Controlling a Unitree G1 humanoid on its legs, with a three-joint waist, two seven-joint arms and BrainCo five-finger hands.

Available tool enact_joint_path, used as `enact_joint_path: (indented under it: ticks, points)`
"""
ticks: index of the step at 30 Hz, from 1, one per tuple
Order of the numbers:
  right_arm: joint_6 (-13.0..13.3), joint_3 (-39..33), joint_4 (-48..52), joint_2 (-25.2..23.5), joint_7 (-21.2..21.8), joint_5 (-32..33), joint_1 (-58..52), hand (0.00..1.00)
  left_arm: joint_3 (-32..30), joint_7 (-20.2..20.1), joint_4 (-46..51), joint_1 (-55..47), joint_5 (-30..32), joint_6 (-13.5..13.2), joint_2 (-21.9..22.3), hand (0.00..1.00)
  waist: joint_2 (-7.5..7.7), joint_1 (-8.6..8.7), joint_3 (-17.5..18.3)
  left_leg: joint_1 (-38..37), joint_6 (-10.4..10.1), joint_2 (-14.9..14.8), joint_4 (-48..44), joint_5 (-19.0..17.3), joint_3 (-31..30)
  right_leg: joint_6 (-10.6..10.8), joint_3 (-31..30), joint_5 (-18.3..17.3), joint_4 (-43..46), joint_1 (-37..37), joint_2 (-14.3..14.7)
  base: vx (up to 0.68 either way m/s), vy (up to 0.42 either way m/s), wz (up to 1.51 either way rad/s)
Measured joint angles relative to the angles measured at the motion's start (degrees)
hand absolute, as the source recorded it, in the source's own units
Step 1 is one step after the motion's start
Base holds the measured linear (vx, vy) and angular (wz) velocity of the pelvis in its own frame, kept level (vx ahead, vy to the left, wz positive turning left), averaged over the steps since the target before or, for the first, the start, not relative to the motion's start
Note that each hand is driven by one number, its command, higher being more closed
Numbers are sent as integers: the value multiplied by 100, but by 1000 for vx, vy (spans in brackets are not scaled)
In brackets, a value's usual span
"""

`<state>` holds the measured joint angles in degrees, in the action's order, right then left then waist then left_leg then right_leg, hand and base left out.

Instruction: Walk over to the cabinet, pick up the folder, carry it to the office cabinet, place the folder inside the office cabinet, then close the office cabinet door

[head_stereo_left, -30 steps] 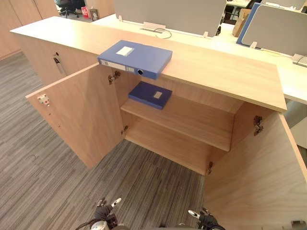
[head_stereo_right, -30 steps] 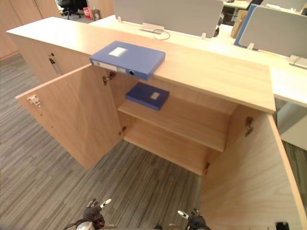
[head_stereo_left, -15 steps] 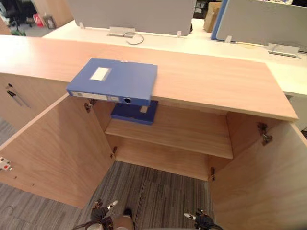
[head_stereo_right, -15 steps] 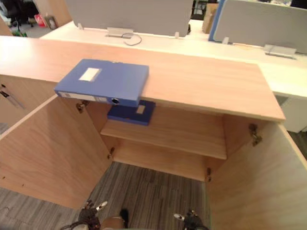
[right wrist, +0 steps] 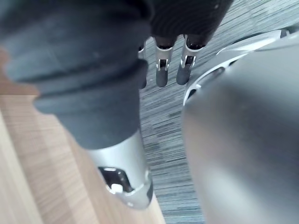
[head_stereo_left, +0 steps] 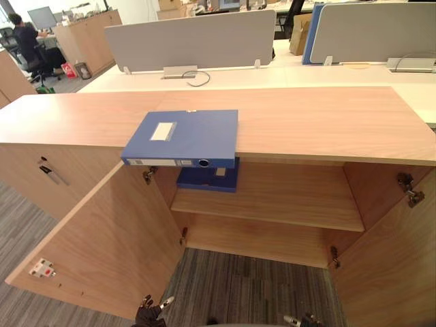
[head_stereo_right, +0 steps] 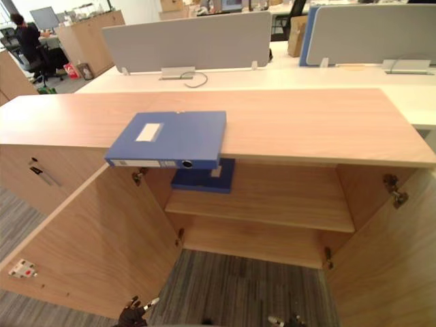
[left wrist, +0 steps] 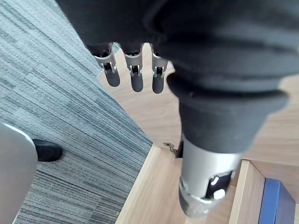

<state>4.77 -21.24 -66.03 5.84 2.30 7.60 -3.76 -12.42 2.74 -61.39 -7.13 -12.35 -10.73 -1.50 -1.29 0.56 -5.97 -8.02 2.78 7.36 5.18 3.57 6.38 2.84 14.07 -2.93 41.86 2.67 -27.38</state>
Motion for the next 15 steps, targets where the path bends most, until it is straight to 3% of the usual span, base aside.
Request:
enact_joint_path:
  ticks: [1,2,3,4,8,12,15]
  points:
    - [4,13,10,-35,1,1,18,0,4,-123,-8,-36,-160,32,-53,0,-15,23,2,-23,16,-33,0,-11,3,67,174,-72,11,-35,3,3,41,-10]
    - [12,61,-3,-87,9,-4,74,0,35,-288,-55,-39,-497,66,-114,0,-71,24,8,5,-31,-137,-21,27,13,235,363,-496,-214,-39,210,8,2,-13]
    - [-1,104,-12,-113,25,6,95,0,41,-355,-128,-33,-651,87,-142,0,-66,24,-4,16,-17,-211,-23,40,12,291,409,-688,-438,-28,367,24,-69,-10]
    - [-8,146,-30,-179,80,-7,143,0,54,-499,-209,-26,-1051,144,-196,0,-44,30,-44,7,3,-333,-26,91,1,336,503,-871,-1045,50,774,-11,-124,-1]
    - [-38,667,-131,-193,148,-205,200,0,218,-752,43,-41,-2313,317,-174,0,87,-31,28,115,-126,-484,-23,149,-2,321,640,-902,-2804,653,1384,3,-163,-3]
    - [-80,1082,-129,-183,178,-210,238,0,358,-746,1740,-425,-3198,300,-90,0,119,-92,56,214,-269,-723,13,219,-92,297,775,-711,-3469,903,1752,-20,-198,9]
    - [-111,1268,-135,-159,181,-212,242,0,366,-744,2808,-662,-3544,298,-91,0,135,-147,100,313,-311,-802,17,235,-100,277,772,-700,-3557,840,1844,-14,-89,0]
